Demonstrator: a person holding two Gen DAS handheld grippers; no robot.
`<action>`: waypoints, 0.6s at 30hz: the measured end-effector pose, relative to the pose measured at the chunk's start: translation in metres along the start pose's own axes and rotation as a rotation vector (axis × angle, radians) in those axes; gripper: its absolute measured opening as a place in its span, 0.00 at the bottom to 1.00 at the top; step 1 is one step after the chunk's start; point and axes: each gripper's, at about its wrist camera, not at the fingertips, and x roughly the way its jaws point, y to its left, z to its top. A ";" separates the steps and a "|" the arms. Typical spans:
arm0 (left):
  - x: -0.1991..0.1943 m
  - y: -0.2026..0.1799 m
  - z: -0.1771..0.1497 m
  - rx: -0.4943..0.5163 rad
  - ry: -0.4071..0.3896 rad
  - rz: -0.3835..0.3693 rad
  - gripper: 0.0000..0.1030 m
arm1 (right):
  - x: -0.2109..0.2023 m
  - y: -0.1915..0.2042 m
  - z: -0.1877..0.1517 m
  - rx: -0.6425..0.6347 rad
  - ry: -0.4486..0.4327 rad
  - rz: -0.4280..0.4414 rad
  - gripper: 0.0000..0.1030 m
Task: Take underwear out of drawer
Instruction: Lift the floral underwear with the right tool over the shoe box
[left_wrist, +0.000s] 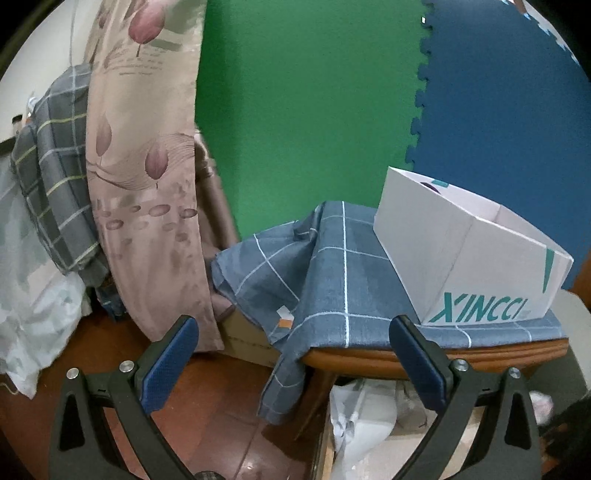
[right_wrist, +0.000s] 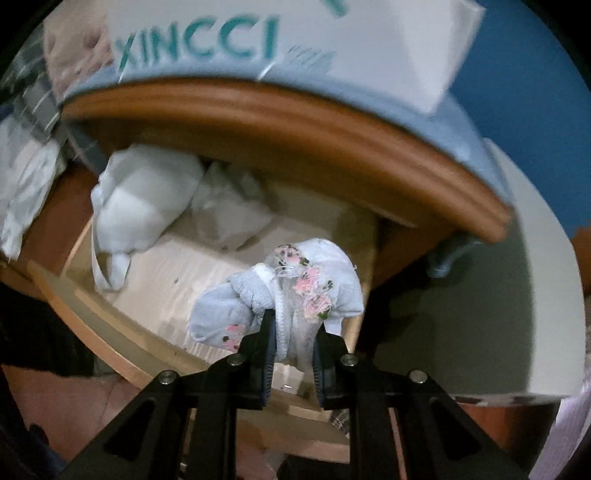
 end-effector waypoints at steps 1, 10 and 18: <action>0.001 -0.001 -0.001 0.002 0.006 -0.004 0.99 | -0.005 -0.003 0.001 0.017 -0.010 -0.009 0.16; 0.000 -0.002 -0.003 -0.001 0.009 -0.009 0.99 | -0.056 -0.018 -0.002 0.098 -0.076 -0.078 0.16; -0.001 0.000 -0.002 -0.006 0.018 -0.008 0.99 | -0.100 -0.027 0.008 0.127 -0.145 -0.114 0.16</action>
